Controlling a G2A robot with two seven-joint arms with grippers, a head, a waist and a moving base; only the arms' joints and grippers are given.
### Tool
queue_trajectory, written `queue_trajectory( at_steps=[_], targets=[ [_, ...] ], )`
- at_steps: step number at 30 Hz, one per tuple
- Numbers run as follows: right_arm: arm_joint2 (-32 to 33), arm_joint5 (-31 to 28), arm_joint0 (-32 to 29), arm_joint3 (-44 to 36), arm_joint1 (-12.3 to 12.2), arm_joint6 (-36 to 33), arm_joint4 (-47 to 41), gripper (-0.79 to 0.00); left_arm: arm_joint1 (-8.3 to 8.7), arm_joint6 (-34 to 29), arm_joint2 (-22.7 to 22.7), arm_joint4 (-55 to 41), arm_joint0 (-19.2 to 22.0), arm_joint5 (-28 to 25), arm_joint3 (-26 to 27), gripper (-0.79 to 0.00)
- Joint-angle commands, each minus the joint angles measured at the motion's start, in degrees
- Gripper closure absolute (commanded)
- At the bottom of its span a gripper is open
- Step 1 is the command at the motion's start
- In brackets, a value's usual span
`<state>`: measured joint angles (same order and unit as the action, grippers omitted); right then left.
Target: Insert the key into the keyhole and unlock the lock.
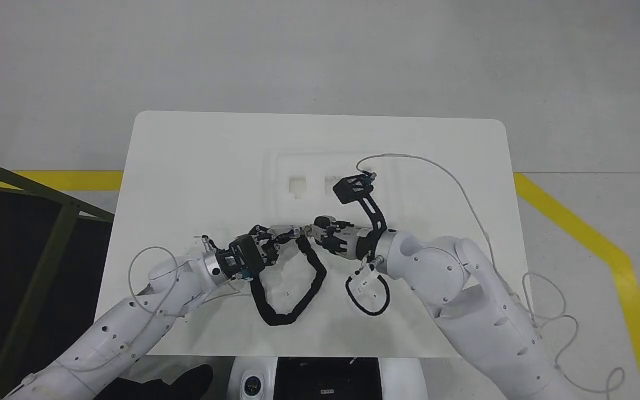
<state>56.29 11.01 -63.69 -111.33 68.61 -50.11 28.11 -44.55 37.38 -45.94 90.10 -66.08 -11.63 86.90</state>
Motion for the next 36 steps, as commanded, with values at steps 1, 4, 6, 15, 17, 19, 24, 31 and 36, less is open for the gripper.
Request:
queue_trajectory(
  at_steps=[1, 4, 6, 15, 17, 19, 24, 31, 36],
  targets=[
    [-0.36, -0.09, 0.21, 0.4, 0.08, 0.01, -0.03, 0.0, 0.0, 0.0, 0.0, 0.0, 0.0, 0.0, 0.0, 0.0],
    [-0.99, -0.07, 0.64, 1.1, 0.25, 0.07, -0.09, 0.0, 0.0, 0.0, 0.0, 0.0, 0.0, 0.0, 0.0, 0.0],
    [-1.27, 0.0, 0.93, 1.39, 0.34, 0.12, -0.1, 0.0, 0.0, 0.0, 0.0, 0.0, 0.0, 0.0, 0.0, 0.0],
    [-1.05, -0.32, 1.28, 1.74, 0.42, -0.27, -0.53, -0.785, 0.0, 0.0, 0.0, 0.0, 0.0, 0.0, 0.0, 0.0],
    [-0.65, -0.59, 1.15, 1.41, 0.36, -0.43, -0.78, -0.785, 0.0, 0.0, 0.0, 0.0, 0.0, 0.0, 0.0, 0.0],
    [-0.23, -1.58, 0.98, 0.99, 0.28, -0.34, -1.07, -0.785, 0.0, 0.0, 0.0, 0.0, 0.0, 0.0, 0.0, 0.0],
    [1.17, -11.52, 0.78, 1.41, -0.21, 0.36, -0.7, -0.785, 0.0, 0.0, 0.0, 0.0, 0.0, 0.0, 0.0, 0.0],
    [4.99, -34.81, -0.16, 6.66, -1.59, 2.43, -0.65, -0.785, -0.32, -1.18, -0.94, -0.32, -0.75, -1.59, 0.9, 0.0],
    [7.06, -47.34, -0.05, 9.14, -2.49, 2.16, -0.54, -0.785, -0.47, 0.51, -1.96, -1.79, 0.23, -8.75, 0.41, 0.0]
  ],
)
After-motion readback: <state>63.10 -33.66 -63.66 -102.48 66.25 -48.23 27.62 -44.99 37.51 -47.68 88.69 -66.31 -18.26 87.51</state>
